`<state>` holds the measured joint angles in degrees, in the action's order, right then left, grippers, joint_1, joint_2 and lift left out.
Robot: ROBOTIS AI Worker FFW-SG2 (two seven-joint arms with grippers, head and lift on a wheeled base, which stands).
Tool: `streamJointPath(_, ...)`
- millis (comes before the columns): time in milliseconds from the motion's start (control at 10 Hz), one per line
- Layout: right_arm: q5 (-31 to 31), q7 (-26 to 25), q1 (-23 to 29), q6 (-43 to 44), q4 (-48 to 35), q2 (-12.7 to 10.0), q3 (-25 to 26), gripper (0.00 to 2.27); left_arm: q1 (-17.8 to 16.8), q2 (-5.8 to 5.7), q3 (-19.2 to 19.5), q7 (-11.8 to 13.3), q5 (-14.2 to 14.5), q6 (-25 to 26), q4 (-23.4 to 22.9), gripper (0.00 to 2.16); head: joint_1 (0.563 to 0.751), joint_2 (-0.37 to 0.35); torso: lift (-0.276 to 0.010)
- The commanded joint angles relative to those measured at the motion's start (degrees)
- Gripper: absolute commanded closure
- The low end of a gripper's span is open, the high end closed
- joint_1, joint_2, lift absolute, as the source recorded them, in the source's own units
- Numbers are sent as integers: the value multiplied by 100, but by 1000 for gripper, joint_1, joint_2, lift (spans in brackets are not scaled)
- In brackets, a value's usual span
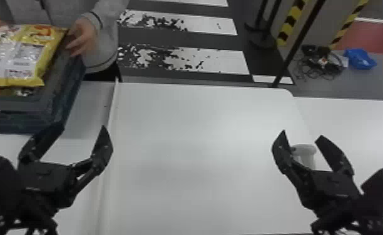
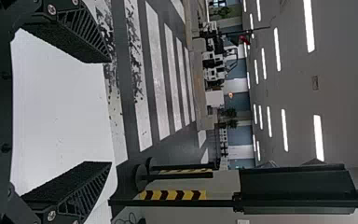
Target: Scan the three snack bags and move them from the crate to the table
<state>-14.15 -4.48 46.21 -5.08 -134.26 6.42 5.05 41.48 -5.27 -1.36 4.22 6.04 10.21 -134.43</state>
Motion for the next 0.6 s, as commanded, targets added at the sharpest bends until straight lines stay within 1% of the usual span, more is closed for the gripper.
streamJointPath(0,0,0,11,2,-4,0,-4,110,0,-9,-58,-9,-59,-40,13,103,695,-126,-62)
streamJointPath(200,0,0,46,2,-12,0,5,76,9,-9,-93,-18,-95,-40,-13,100,695,-131,-62)
streamJointPath(500,0,0,55,38,-21,0,-4,107,35,-18,-102,18,-103,-40,-48,103,695,-141,-62)
